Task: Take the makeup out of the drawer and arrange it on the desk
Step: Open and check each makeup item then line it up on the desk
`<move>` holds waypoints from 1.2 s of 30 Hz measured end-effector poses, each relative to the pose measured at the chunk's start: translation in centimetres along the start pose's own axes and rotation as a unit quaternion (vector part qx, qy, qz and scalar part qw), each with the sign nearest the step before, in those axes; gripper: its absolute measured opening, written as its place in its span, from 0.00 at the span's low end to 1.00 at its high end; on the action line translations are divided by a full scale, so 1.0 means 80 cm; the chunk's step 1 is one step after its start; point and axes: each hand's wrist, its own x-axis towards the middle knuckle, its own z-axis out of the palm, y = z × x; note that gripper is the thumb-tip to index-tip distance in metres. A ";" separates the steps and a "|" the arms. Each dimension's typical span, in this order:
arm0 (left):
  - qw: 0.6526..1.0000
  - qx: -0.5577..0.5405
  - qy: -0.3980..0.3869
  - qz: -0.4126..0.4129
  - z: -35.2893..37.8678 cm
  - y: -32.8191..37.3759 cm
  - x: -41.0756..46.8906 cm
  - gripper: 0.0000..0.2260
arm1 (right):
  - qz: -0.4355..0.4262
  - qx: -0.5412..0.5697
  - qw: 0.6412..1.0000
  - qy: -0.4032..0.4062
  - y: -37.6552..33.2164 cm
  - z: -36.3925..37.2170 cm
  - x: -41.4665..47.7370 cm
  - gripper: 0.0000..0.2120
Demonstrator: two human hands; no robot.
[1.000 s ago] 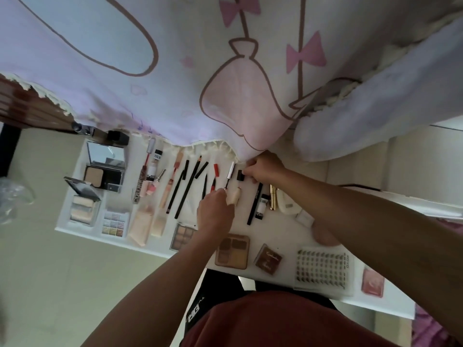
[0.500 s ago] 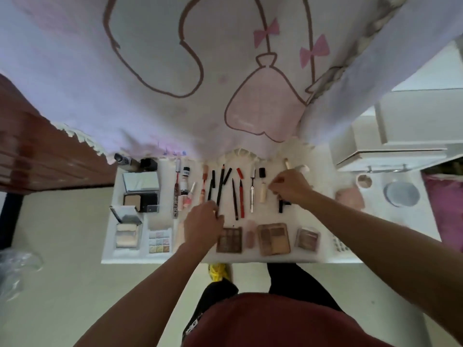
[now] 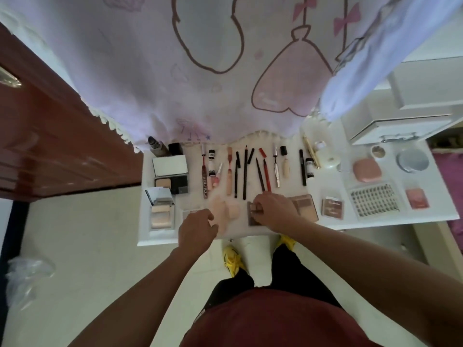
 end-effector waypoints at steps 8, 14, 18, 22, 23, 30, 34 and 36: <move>1.000 -0.026 -0.007 -0.009 0.008 -0.031 -0.022 0.09 | -0.059 -0.072 0.996 0.018 -0.045 0.034 0.014 0.24; 0.999 -0.041 -0.005 -0.035 0.005 -0.058 -0.036 0.10 | -0.036 -0.100 0.994 0.036 -0.050 0.044 0.031 0.25; 0.997 -0.048 -0.004 -0.054 0.006 -0.071 -0.045 0.10 | -0.007 -0.141 0.990 0.029 -0.038 0.048 0.021 0.30; 0.997 -0.054 -0.005 -0.059 0.007 -0.074 -0.047 0.10 | 0.003 -0.169 0.986 -0.003 -0.021 0.058 0.012 0.33; 0.997 -0.054 -0.005 -0.058 0.006 -0.072 -0.046 0.10 | 0.002 -0.173 0.985 -0.006 -0.018 0.060 0.011 0.33; 0.997 -0.058 -0.006 -0.045 0.003 -0.060 -0.035 0.09 | -0.048 -0.218 0.975 -0.010 -0.015 0.057 0.011 0.30; 0.994 -0.105 -0.006 -0.023 -0.002 -0.045 -0.021 0.07 | -0.042 -0.186 0.982 0.004 -0.010 0.043 0.010 0.32; 0.984 -0.175 -0.015 -0.023 -0.009 -0.033 -0.012 0.06 | -0.047 -0.112 0.992 0.025 -0.012 0.027 0.007 0.35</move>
